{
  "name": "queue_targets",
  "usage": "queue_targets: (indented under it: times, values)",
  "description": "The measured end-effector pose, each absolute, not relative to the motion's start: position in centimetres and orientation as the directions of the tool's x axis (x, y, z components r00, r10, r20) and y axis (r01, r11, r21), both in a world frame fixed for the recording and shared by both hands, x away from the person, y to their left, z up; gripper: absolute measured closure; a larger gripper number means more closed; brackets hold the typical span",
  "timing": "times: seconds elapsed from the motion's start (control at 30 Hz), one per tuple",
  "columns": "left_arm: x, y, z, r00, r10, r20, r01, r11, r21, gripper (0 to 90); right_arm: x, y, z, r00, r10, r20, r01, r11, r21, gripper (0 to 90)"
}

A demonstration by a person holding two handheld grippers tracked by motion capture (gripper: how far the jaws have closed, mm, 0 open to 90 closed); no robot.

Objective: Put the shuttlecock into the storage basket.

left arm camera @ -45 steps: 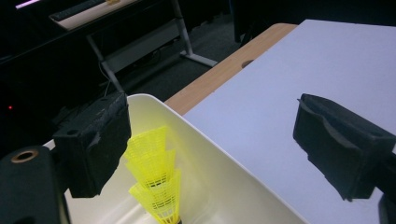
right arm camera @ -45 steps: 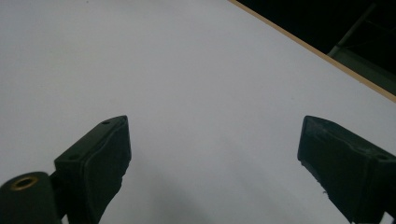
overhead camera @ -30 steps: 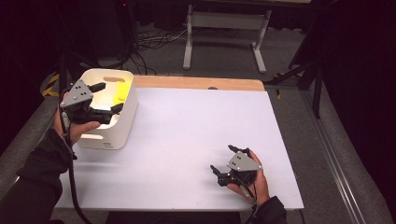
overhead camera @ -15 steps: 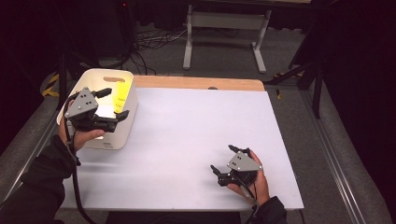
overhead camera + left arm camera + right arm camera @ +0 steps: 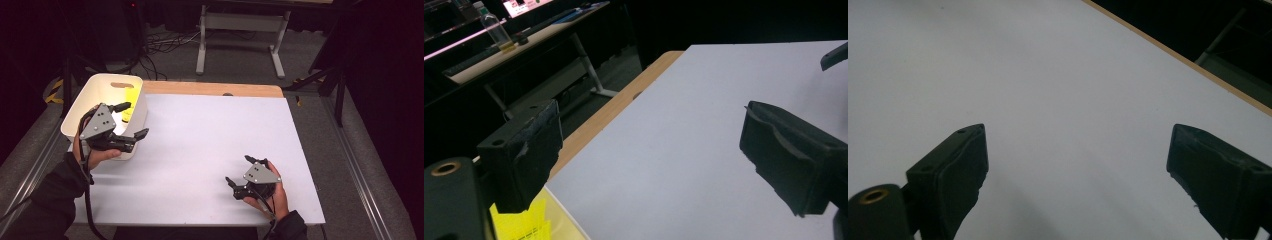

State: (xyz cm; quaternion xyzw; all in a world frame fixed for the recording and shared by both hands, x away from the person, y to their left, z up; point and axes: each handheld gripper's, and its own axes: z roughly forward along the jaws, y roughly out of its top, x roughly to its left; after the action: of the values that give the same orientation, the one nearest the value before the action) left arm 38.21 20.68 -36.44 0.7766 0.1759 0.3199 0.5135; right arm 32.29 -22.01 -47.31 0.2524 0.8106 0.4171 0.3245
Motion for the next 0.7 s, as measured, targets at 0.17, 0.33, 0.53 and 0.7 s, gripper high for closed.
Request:
queue_targets:
  times: [0.17,0.33,0.53,0.7]
  values:
    - [37.6,20.0,-36.7,0.743,0.587,0.322,-0.066,-0.415,0.907,10.8,32.3,-22.0,-47.3,-0.662,0.680,-0.315,0.138,0.524,0.840,10.6]
    - [37.1,19.2,-37.0,0.760,0.556,0.336,-0.088,-0.424,0.901,10.6,32.3,-22.0,-47.3,-0.664,0.678,-0.315,0.139,0.526,0.839,10.5]
    - [36.4,18.4,-37.5,0.775,0.533,0.339,-0.103,-0.422,0.901,10.3,32.2,-21.9,-47.3,-0.663,0.677,-0.320,0.135,0.528,0.839,10.7]
    - [36.0,17.8,-38.1,0.784,0.521,0.337,-0.108,-0.420,0.901,10.1,32.1,-21.8,-47.3,-0.664,0.672,-0.326,0.128,0.533,0.836,10.7]
